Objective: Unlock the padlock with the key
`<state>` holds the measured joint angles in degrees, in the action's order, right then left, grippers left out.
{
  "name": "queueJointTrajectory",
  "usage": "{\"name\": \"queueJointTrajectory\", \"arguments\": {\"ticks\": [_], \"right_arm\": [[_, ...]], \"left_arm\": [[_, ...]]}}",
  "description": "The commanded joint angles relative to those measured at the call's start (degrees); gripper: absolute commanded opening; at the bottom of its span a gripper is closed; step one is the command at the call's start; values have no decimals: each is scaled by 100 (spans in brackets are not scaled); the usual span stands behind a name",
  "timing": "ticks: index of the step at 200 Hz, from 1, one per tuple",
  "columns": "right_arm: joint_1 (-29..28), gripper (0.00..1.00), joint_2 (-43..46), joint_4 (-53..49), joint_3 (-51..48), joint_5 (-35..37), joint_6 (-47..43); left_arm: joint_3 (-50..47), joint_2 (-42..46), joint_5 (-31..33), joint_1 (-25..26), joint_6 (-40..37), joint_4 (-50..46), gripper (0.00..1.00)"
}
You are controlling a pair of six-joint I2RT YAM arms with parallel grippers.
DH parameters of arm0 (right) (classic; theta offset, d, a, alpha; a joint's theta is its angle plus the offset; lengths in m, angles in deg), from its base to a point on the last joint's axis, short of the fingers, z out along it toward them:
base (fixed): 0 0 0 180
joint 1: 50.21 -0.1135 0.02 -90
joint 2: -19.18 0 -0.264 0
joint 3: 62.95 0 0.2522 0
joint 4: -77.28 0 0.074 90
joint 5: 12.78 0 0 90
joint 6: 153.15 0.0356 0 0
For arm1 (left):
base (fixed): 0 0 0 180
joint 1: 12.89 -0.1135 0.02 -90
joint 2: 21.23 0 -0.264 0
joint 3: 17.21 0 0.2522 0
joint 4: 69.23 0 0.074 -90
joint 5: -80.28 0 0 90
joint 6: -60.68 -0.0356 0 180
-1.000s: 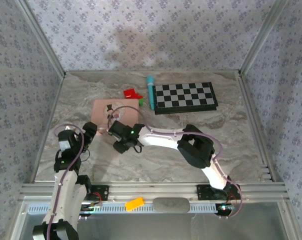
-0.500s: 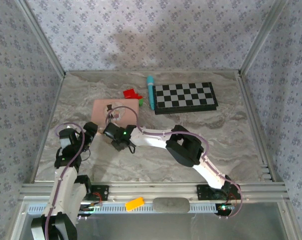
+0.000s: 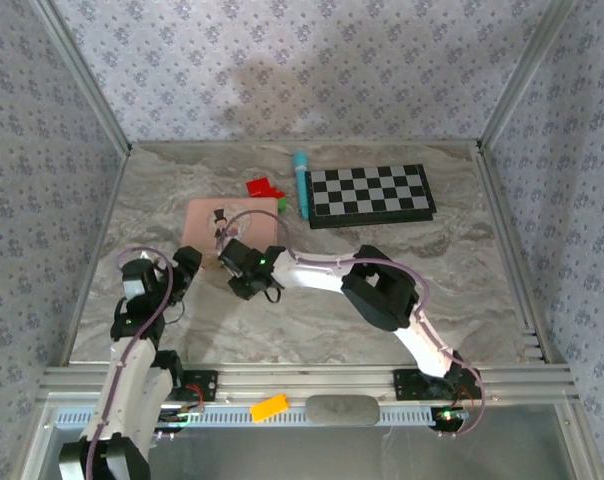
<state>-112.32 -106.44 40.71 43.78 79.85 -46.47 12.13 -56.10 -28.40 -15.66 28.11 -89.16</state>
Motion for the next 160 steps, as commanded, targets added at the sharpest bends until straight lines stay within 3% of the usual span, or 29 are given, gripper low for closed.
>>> {"name": "queueJointTrajectory", "arguments": {"ticks": [1,38,66,93,160], "right_arm": [[223,21,316,201,-252,-893,-139],[571,19,420,778,-570,-2015,35],[669,18,409,1028,-627,-2576,28],[691,18,359,1003,-554,-2865,-34],[767,18,374,1023,-569,-3186,-26]], "left_arm": [[-164,110,-176,242,68,52,80],[-592,121,-73,584,477,442,64],[-702,87,342,999,594,634,54],[-742,-195,616,1301,661,1085,52],[-436,-1714,602,1519,532,2248,43]]}}
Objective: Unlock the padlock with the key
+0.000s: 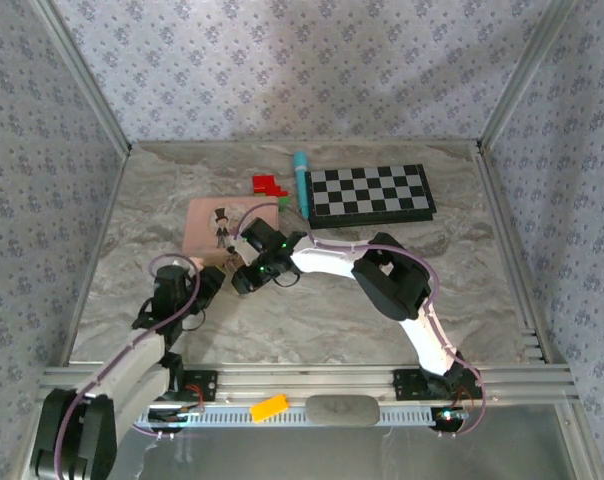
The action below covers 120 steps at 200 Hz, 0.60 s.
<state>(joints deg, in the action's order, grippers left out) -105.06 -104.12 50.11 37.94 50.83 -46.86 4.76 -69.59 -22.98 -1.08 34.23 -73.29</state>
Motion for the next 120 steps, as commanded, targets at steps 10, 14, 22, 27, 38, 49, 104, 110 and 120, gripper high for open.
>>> {"name": "queueJointTrajectory", "arguments": {"ticks": [10,14,22,27,38,49,104,110,120], "right_arm": [[56,18,141,88,7,-287,14],[58,18,140,99,-2,-289,14],[68,17,140,110,-16,-295,23],[71,18,141,117,-28,-305,23],[79,18,139,135,-47,-312,26],[89,17,132,134,-60,-320,39],[133,17,174,207,-141,-375,69],[134,17,212,210,-165,-355,73],[151,18,303,190,-208,-317,72]], "left_arm": [[321,-552,51,99,-64,804,42],[329,-618,51,120,-54,853,42],[363,-733,57,164,-45,917,42],[374,-793,61,187,-44,960,42],[418,-894,78,240,-29,1039,42],[451,-942,95,268,-5,1091,43],[480,-1076,325,304,-129,1024,43],[489,-1103,357,304,-204,995,42],[526,-1128,450,304,-385,892,42]]}}
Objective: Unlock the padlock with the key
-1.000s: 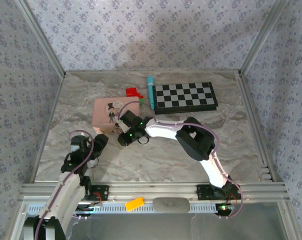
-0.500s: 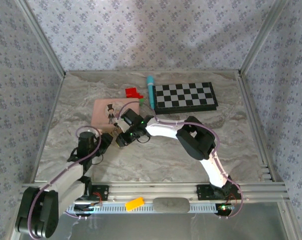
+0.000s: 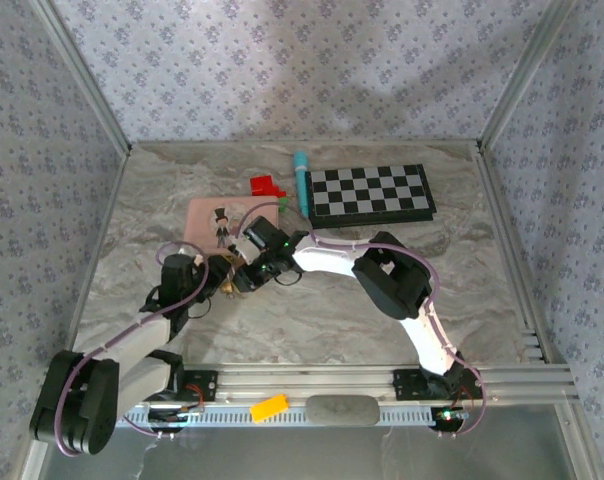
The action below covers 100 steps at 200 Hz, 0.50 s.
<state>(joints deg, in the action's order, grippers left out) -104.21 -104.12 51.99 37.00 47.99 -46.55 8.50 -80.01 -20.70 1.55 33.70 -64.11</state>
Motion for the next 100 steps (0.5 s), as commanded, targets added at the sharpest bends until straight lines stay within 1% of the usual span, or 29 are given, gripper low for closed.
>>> {"name": "queueJointTrajectory", "arguments": {"ticks": [1,22,43,64,100], "right_arm": [[65,19,309,-3,-117,-36,43],[117,22,614,-68,-282,66,66],[233,23,1008,-67,-522,33,152],[381,24,1386,-189,-646,15,154],[748,27,1965,-309,-692,208,81]], "left_arm": [[160,-88,225,42,-355,-47,42],[289,-154,372,44,-742,-253,41],[437,-274,358,42,-1002,-323,39],[523,-465,283,50,-1103,-289,35],[584,-825,145,50,-1196,-236,29]]}}
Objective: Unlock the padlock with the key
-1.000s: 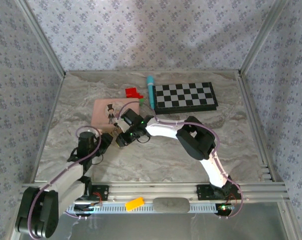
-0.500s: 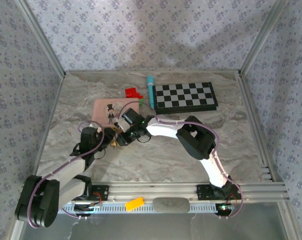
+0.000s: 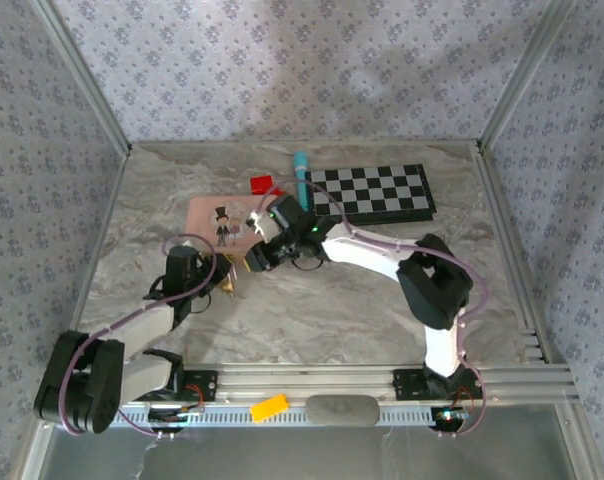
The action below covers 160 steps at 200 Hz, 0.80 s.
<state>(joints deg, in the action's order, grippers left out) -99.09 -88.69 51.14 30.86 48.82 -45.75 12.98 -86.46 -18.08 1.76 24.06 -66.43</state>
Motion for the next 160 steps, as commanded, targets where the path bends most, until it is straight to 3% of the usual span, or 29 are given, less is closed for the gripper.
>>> {"name": "queueJointTrajectory", "arguments": {"ticks": [1,29,56,72,109,160], "right_arm": [[246,27,437,-222,-77,124,4],[562,29,669,-134,-36,249,-10],[776,40,587,-310,173,1020,31],[882,41,359,-356,323,1295,207],[800,51,-234,-66,596,1619,569],[660,52,-868,13,1014,1786,884]], "left_arm": [[135,-190,-120,29,-237,-4,29],[155,-271,-219,44,-237,-38,27],[150,-214,-219,112,-213,-132,28],[136,-192,-203,164,-172,-188,30],[14,-171,-63,272,87,-20,42],[162,-668,58,335,128,200,41]]}}
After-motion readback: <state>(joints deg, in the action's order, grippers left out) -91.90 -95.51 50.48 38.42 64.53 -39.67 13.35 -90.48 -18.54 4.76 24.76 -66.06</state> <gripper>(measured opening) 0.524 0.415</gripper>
